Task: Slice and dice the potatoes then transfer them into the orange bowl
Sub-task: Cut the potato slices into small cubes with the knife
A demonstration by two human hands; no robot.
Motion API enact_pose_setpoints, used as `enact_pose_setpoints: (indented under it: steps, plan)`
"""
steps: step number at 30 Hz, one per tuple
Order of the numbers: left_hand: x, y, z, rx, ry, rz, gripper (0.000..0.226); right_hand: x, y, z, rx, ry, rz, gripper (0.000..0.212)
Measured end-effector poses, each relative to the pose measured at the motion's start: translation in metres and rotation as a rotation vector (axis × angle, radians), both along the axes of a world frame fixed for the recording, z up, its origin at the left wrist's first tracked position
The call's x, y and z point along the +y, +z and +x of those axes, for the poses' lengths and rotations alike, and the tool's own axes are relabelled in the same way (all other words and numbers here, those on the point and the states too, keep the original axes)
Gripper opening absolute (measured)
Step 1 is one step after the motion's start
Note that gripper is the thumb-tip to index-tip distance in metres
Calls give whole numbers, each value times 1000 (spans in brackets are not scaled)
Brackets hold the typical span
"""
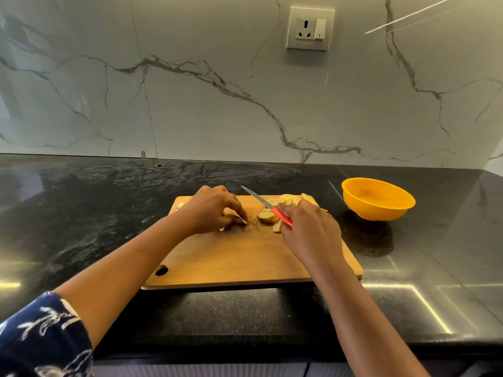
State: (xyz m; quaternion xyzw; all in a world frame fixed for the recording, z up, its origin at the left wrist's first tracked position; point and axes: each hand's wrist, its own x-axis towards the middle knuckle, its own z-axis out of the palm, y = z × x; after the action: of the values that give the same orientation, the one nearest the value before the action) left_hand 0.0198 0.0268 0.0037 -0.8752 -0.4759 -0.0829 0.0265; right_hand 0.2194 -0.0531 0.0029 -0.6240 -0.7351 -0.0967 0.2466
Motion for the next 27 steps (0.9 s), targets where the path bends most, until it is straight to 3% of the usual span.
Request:
enact_pose_setpoints:
  steps: [2,6,10,18,27]
  plan:
    - [7,3,5,-4,44,-28,23,0,-1,0,5,9,-13,49]
    - [21,1,16,-301,222,-183,26,0,-1,0,15,23,-59,49]
    - [30,-8,15,-400,342,-120,28,-2,1,1,16,23,-88,50]
    - [20,-8,13,-207,310,-43,28,1,7,-3,49,38,-153,48]
    - [7,-7,6,-316,323,-75,23,4,10,-15,13,108,-308,45]
